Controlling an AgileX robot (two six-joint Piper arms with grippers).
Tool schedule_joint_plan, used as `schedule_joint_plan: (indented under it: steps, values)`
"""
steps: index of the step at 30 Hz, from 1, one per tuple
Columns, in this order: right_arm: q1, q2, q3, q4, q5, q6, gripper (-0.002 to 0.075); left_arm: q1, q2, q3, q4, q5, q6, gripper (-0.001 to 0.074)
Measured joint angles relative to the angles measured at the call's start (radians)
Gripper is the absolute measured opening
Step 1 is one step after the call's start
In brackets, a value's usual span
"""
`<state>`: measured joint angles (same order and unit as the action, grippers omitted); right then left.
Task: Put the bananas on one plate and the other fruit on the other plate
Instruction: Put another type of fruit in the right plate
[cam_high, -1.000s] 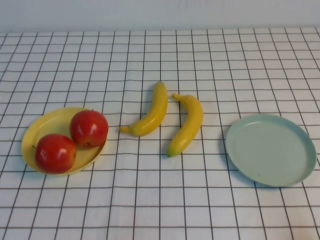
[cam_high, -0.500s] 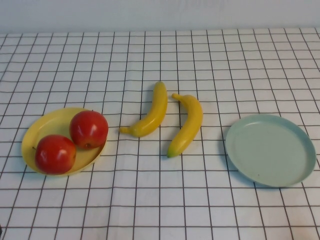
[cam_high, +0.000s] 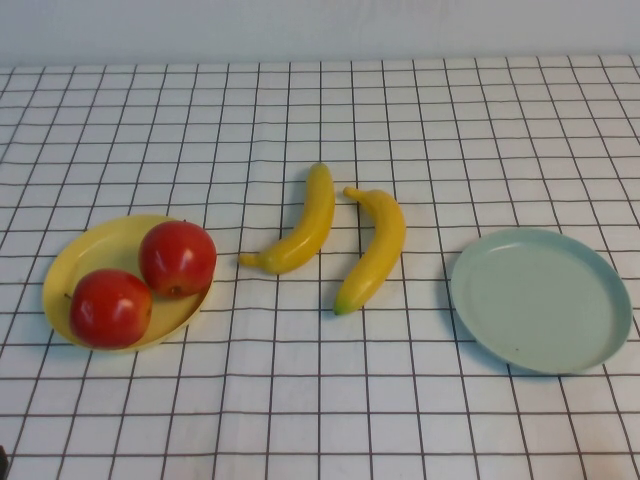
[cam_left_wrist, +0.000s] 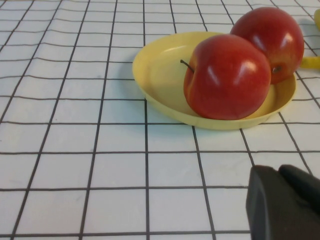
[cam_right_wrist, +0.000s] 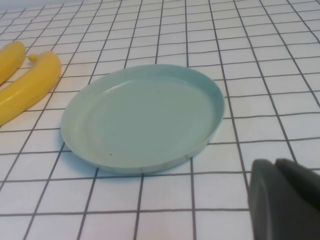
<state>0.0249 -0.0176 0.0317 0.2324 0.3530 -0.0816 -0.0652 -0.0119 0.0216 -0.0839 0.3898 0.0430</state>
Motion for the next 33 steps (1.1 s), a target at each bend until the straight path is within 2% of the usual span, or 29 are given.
schedule_joint_plan:
  steps: [12, 15, 19, 21, 23, 28, 33]
  values:
    - [0.0, 0.0, 0.0, 0.029, -0.008, 0.002, -0.0017, 0.0, 0.0, 0.0, 0.0, 0.0, 0.002, -0.0003]
    - [0.0, 0.0, 0.0, 0.25, -0.072, 0.059, -0.0017, 0.0, 0.0, 0.0, 0.0, 0.0, 0.002, -0.0003]
    - [0.0, 0.0, 0.0, 0.887, -0.15, 0.154, -0.0017, 0.0, 0.0, 0.0, 0.0, 0.0, 0.002, -0.0003]
    - [0.0, 0.0, 0.0, 1.103, -0.186, 0.163, -0.0017, 0.0, 0.0, 0.0, 0.0, 0.0, 0.002, -0.0003]
    - [0.0, 0.0, 0.0, 1.186, -0.251, 0.138, -0.0017, 0.0, 0.0, 0.0, 0.0, 0.0, 0.002, -0.0003]
    - [0.0, 0.0, 0.0, 1.255, -0.388, 0.011, -0.0017, 0.0, 0.0, 0.0, 0.0, 0.0, 0.002, -0.0003]
    - [0.0, 0.0, 0.0, 1.24, -0.328, -0.056, -0.0016, 0.0, 0.0, 0.0, 0.0, 0.0, 0.002, -0.0003]
